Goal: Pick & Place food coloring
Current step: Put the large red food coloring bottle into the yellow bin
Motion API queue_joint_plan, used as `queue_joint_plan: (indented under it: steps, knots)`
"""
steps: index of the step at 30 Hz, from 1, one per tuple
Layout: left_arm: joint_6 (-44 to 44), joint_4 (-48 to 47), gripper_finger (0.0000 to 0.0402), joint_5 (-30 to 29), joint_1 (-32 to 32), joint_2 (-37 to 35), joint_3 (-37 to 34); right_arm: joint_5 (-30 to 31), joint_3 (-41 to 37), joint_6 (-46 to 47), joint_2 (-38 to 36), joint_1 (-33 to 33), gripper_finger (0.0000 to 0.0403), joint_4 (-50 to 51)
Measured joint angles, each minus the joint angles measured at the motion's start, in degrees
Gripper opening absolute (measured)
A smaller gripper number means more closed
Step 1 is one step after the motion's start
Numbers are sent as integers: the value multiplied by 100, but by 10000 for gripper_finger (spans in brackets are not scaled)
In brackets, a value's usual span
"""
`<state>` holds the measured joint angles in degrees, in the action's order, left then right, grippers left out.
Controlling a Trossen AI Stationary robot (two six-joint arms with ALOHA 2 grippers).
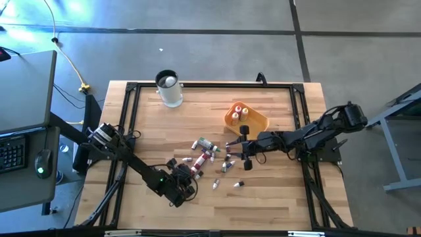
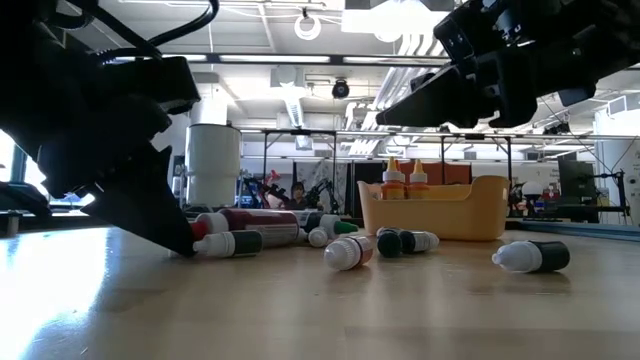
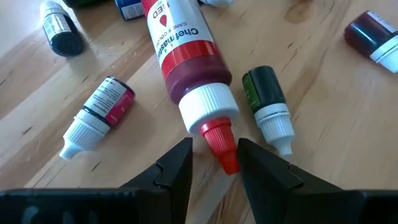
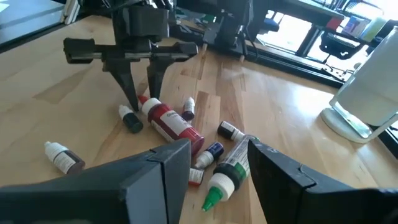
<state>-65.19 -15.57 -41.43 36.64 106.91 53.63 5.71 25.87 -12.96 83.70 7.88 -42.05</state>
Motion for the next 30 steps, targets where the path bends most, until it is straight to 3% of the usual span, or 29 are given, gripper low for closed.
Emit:
queue_joint_plan:
  steps: [17, 22, 30]
  knots:
    - [-238, -111, 129, 376, 44, -4, 7, -198, 0, -101, 0, -2, 154, 18]
    - [-243, -441, 129, 650, 42, -321, -5, -591, 0, -101, 0, 0, 154, 18]
    - [-102, -832, 129, 799, 49, -994, -13, -605, 0, -103, 0, 0, 154, 20]
